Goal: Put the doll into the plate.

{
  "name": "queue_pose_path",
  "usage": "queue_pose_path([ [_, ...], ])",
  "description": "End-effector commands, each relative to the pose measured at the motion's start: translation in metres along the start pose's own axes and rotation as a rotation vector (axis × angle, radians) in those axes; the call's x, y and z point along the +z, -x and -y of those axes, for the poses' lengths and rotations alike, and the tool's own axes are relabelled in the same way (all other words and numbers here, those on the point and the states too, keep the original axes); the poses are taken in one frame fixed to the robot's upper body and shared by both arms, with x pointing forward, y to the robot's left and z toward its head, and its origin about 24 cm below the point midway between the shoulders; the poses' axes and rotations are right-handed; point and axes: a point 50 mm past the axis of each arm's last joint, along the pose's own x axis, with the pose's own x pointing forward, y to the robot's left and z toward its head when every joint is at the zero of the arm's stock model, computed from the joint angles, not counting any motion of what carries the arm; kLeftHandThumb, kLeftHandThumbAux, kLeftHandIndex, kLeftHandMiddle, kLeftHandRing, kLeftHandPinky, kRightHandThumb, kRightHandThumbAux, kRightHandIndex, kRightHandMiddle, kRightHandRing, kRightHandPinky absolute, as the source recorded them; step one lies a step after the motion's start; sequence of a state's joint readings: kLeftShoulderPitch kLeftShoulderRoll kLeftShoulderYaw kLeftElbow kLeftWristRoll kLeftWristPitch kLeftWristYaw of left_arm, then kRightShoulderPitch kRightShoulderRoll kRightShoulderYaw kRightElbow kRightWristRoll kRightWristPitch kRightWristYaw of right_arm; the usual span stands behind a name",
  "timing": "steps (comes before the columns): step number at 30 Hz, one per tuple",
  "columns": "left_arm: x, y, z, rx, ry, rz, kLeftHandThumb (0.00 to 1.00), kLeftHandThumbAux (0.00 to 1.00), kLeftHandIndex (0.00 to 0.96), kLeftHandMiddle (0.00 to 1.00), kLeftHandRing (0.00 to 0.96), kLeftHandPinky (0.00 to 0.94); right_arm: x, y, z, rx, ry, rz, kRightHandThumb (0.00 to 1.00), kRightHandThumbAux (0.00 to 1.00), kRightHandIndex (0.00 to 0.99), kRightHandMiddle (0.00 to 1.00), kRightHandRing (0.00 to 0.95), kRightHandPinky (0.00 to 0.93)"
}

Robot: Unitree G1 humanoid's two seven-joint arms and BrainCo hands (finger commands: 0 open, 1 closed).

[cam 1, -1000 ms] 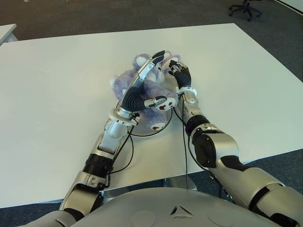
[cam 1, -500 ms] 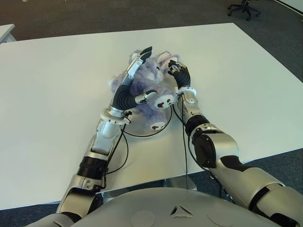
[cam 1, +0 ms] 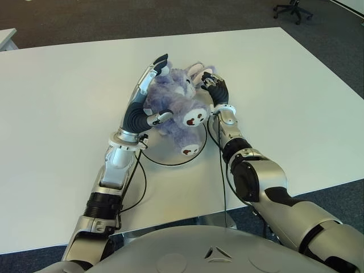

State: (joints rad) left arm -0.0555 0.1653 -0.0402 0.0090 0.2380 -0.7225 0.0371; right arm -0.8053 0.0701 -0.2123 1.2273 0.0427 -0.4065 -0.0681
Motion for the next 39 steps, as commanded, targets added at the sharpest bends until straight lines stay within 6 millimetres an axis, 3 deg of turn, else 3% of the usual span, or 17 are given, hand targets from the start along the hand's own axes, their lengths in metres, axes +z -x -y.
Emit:
queue_pose_path([
  [1, -0.008, 0.013, -0.006, 0.012, 0.0, -0.058, 0.078, 0.217, 0.0, 0.0, 0.0, 0.0, -0.07, 0.036, 0.009, -0.05, -0.017, -0.296, 0.691, 0.738, 0.398, 0.193, 0.199, 0.258],
  [12, -0.009, 0.016, -0.015, 0.057, 0.106, -0.057, 0.106, 0.177, 0.0, 0.0, 0.0, 0.0, -0.07, 0.036, 0.01, -0.049, -0.012, -0.298, 0.691, 0.738, 0.397, 0.194, 0.201, 0.262],
  [25, -0.008, 0.015, -0.02, 0.196, 0.239, -0.153, 0.138, 0.266, 0.0, 0.0, 0.0, 0.0, -0.07, 0.035, 0.01, -0.052, -0.013, -0.3, 0.691, 0.738, 0.398, 0.195, 0.203, 0.263],
  [39, -0.006, 0.009, -0.027, 0.325, 0.136, -0.186, 0.118, 0.36, 0.0, 0.023, 0.02, 0.001, -0.069, 0.035, 0.01, -0.05, -0.011, -0.301, 0.69, 0.738, 0.397, 0.195, 0.204, 0.261],
])
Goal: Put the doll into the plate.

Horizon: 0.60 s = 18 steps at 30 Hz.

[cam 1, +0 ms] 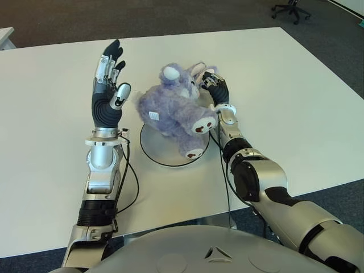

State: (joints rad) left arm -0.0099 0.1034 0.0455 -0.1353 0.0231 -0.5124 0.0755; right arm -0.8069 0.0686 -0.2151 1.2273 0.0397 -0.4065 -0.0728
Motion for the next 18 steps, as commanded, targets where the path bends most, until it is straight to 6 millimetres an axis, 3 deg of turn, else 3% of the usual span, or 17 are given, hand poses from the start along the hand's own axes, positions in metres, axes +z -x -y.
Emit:
queue_pose_path([
  [1, -0.007, 0.005, -0.001, 0.052, -0.028, -0.043, 0.109, 0.357, 0.0, 0.028, 0.028, 0.0, -0.07, 0.035, 0.009, -0.044, -0.012, -0.303, 0.69, 0.738, 0.397, 0.194, 0.203, 0.26],
  [12, -0.014, -0.004, -0.008, 0.069, -0.083, -0.017, 0.088, 0.37, 0.0, 0.039, 0.058, 0.011, -0.07, 0.035, 0.009, -0.044, -0.012, -0.303, 0.69, 0.738, 0.397, 0.195, 0.204, 0.262],
  [18, -0.021, -0.01, -0.019, 0.053, -0.08, 0.019, 0.072, 0.308, 0.0, 0.028, 0.072, 0.014, -0.07, 0.035, 0.01, -0.046, -0.009, -0.302, 0.691, 0.738, 0.397, 0.195, 0.201, 0.258],
])
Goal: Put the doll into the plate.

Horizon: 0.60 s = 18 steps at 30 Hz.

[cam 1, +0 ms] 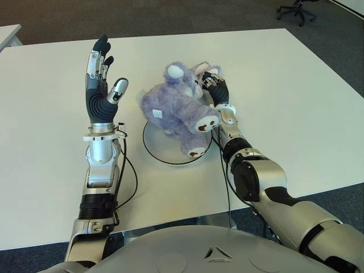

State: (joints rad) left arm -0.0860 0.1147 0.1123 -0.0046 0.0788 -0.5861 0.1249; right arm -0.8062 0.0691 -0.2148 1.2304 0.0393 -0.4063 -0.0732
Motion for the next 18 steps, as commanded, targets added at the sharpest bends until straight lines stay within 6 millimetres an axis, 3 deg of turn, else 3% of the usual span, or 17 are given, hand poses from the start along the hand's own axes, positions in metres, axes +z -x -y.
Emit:
queue_pose_path([
  [1, -0.011, -0.002, -0.007, -0.007, 0.0, 0.0, 0.072, 0.307, 0.0, 0.028, 0.072, 0.014, -0.069, 0.034, 0.01, -0.047, -0.011, -0.299, 0.691, 0.738, 0.397, 0.195, 0.201, 0.259],
  [11, -0.022, -0.005, -0.015, -0.001, -0.031, 0.05, 0.073, 0.264, 0.0, 0.0, 0.037, 0.0, -0.069, 0.034, 0.011, -0.052, -0.016, -0.299, 0.691, 0.738, 0.398, 0.19, 0.196, 0.257],
  [18, -0.029, -0.012, -0.021, 0.019, -0.065, 0.047, 0.02, 0.25, 0.0, 0.0, 0.011, 0.022, -0.069, 0.034, 0.012, -0.053, -0.01, -0.298, 0.691, 0.737, 0.398, 0.188, 0.196, 0.263],
])
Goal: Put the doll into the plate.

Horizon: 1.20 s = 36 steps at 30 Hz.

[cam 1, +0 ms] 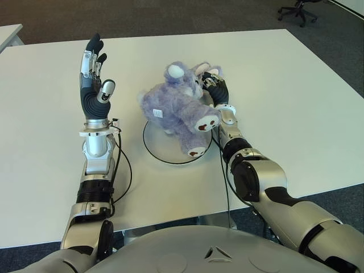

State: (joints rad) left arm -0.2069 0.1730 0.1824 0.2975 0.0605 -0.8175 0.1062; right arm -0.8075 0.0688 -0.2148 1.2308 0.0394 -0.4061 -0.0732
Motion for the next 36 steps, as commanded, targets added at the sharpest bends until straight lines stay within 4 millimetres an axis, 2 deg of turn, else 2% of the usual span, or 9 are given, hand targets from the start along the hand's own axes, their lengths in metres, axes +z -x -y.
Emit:
queue_pose_path([
  [1, -0.007, -0.005, -0.005, 0.013, -0.035, -0.014, 0.018, 0.249, 0.0, 0.0, 0.01, 0.021, -0.069, 0.034, 0.012, -0.053, -0.009, -0.299, 0.691, 0.737, 0.398, 0.188, 0.197, 0.264],
  [18, -0.022, -0.016, -0.003, 0.033, -0.03, -0.118, 0.0, 0.342, 0.0, 0.053, 0.068, 0.043, -0.069, 0.035, 0.012, -0.051, -0.012, -0.297, 0.692, 0.735, 0.398, 0.184, 0.19, 0.253],
  [36, -0.042, -0.009, 0.009, -0.084, -0.082, -0.309, 0.0, 0.377, 0.0, 0.072, 0.081, 0.08, -0.069, 0.034, 0.012, -0.056, -0.025, -0.292, 0.688, 0.733, 0.399, 0.181, 0.189, 0.263],
])
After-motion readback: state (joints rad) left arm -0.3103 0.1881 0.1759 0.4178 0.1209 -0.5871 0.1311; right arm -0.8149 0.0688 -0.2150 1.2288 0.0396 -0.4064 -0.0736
